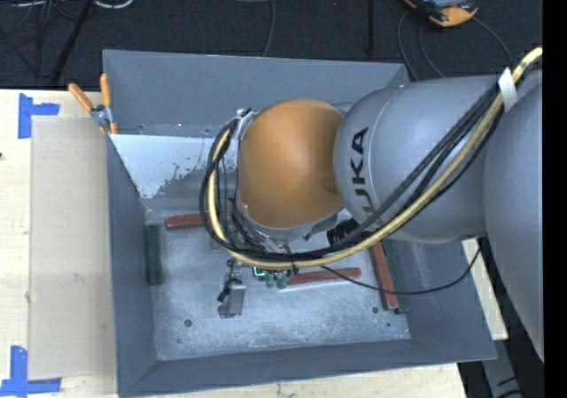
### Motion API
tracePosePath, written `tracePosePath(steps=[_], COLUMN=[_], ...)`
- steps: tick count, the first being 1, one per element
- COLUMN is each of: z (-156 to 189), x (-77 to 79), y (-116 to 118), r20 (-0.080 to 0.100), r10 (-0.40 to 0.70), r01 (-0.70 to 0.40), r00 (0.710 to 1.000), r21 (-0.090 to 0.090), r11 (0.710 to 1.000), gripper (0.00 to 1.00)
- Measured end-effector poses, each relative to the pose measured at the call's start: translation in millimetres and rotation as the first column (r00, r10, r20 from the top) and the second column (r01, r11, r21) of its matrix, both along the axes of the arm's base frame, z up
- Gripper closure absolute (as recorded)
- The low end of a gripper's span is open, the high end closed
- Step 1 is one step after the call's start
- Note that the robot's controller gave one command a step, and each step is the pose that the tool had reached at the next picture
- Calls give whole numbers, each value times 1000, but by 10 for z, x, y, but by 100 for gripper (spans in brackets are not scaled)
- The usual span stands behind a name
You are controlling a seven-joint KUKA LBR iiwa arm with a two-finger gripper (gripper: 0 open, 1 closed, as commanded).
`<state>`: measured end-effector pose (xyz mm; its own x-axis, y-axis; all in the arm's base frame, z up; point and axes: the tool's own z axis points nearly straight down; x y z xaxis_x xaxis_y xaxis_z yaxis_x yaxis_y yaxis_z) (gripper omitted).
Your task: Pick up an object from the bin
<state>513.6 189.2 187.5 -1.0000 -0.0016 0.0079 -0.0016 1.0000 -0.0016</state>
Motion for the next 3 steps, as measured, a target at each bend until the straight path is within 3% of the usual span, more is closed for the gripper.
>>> tracePosePath(steps=[1, 2, 3], z=[18, 128, -42], x=[8, -9, -30], y=[-3, -233, -816], r20=[3, 3, 10], r10=[-1, 76, 248], r01=[1, -76, -248], r00=[1000, 997, 969], r21=[1, 3, 2], r11=[1000, 997, 969], gripper=[0, 0, 0])
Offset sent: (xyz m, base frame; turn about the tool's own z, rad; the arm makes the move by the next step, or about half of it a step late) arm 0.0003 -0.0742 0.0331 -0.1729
